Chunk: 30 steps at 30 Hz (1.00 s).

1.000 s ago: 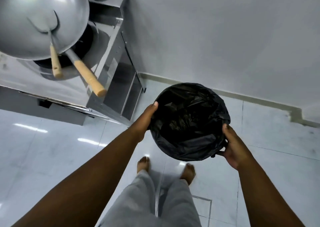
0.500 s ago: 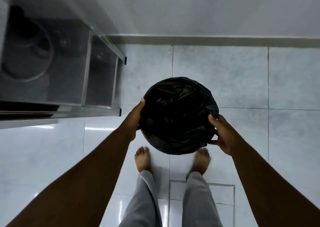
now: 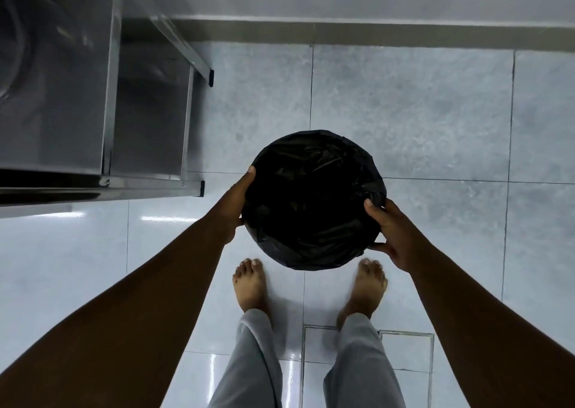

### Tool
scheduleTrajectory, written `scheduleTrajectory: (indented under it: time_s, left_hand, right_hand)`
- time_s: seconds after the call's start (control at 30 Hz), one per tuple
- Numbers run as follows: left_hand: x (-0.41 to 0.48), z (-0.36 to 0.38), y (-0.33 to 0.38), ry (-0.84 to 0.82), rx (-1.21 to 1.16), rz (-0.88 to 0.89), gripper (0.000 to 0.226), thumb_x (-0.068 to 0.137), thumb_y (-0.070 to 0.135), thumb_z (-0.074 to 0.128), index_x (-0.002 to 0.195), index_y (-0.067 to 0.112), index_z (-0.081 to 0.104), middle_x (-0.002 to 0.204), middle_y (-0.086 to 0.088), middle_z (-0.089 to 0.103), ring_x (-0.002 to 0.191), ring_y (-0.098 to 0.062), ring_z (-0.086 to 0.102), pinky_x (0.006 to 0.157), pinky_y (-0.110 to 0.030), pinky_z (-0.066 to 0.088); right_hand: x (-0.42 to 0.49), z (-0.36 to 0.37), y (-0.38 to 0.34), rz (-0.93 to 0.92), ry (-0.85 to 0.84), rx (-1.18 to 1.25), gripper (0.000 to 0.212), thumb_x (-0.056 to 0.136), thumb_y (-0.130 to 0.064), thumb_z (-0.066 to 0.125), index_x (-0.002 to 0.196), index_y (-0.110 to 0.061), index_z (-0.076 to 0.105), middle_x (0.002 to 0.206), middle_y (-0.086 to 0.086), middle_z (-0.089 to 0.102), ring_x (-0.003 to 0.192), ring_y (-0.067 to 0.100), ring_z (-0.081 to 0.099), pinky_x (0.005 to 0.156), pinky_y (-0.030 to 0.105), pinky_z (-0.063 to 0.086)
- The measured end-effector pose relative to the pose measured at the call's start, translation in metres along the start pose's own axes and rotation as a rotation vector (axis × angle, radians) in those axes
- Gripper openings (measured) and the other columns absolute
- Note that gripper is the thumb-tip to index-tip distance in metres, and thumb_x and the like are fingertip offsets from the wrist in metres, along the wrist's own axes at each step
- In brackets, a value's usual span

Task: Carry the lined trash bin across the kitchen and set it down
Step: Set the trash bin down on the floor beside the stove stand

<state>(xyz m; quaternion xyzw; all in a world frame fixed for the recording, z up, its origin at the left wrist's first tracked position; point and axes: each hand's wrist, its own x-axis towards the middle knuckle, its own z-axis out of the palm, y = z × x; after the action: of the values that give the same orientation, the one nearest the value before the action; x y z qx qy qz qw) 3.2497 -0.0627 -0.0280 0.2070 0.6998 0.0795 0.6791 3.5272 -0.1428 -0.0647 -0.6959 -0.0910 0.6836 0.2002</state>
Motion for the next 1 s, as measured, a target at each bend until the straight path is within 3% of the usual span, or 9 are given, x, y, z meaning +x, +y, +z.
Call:
scheduleTrajectory:
  time_s: [0.13,0.23,0.37,0.47,0.53,0.67,0.77,1.0]
  left_hand:
    - [0.005,-0.006,-0.007,-0.007,-0.03,0.012,0.061,0.096,0.062,0.029,0.147,0.03,0.04,0.153,-0.003,0.043,0.142,-0.028,0.038,0.105,-0.042,0.035]
    - [0.006,-0.013,-0.014,0.003,-0.054,0.015,0.061,0.096,0.063,0.029,0.148,0.032,0.038,0.156,-0.002,0.04,0.144,-0.028,0.036,0.113,-0.046,0.031]
    - [0.002,-0.017,-0.033,0.132,-0.137,-0.032,0.073,0.092,0.067,0.034,0.153,0.028,0.026,0.163,-0.004,0.026,0.148,-0.029,0.028,0.118,-0.055,0.022]
    - [-0.006,-0.019,-0.058,0.191,-0.331,-0.192,0.087,0.087,0.071,0.04,0.156,0.02,0.02,0.163,-0.01,0.025,0.146,-0.032,0.031,0.118,-0.055,0.025]
    - [-0.013,-0.019,-0.073,0.139,-0.478,-0.282,0.092,0.086,0.072,0.042,0.156,0.017,0.018,0.16,-0.012,0.031,0.144,-0.034,0.034,0.116,-0.055,0.028]
    - [-0.026,-0.007,-0.093,-0.026,-0.691,-0.341,0.088,0.087,0.072,0.039,0.152,0.014,0.03,0.15,-0.015,0.047,0.138,-0.037,0.044,0.114,-0.058,0.03]
    - [-0.023,-0.001,-0.094,-0.059,-0.785,-0.306,0.084,0.087,0.072,0.039,0.146,0.012,0.044,0.143,-0.016,0.054,0.134,-0.037,0.047,0.116,-0.055,0.03]
    - [0.01,0.001,-0.051,-0.103,-0.762,-0.218,0.084,0.086,0.073,0.041,0.145,0.014,0.045,0.145,-0.015,0.052,0.132,-0.037,0.05,0.116,-0.054,0.031]
  right_hand:
    - [0.003,0.008,0.001,-0.014,0.022,0.002,0.054,0.097,-0.041,0.057,0.149,-0.028,0.043,0.143,0.0,0.055,0.116,0.023,0.055,0.101,0.056,0.05]
    - [0.002,0.014,0.004,-0.036,0.074,0.009,0.056,0.097,-0.045,0.056,0.149,-0.028,0.043,0.143,0.002,0.056,0.119,0.026,0.056,0.101,0.055,0.051]
    - [-0.002,0.02,0.023,0.003,0.319,0.056,0.077,0.091,-0.061,0.052,0.155,-0.022,0.034,0.154,0.007,0.047,0.124,0.028,0.057,0.103,0.05,0.049]
    - [-0.01,0.026,0.043,0.15,0.446,0.175,0.072,0.093,-0.063,0.047,0.14,-0.008,0.049,0.119,0.008,0.06,0.105,0.028,0.059,0.08,0.042,0.055]
    - [-0.021,0.033,0.056,0.291,0.369,0.363,0.067,0.088,-0.068,0.052,0.126,-0.012,0.051,0.096,0.006,0.057,0.089,0.029,0.06,0.07,0.041,0.056]
    - [-0.034,0.047,0.075,0.364,0.07,0.641,0.086,0.084,-0.074,0.05,0.138,-0.007,0.053,0.133,0.02,0.063,0.115,0.046,0.063,0.091,0.06,0.055]
    - [-0.033,0.054,0.068,0.313,0.053,0.707,0.084,0.087,-0.073,0.045,0.142,-0.01,0.054,0.137,0.021,0.062,0.119,0.047,0.062,0.097,0.061,0.051]
    - [-0.003,0.053,0.015,0.181,0.003,0.684,0.08,0.09,-0.072,0.042,0.144,-0.015,0.052,0.14,0.019,0.059,0.123,0.043,0.059,0.099,0.056,0.05]
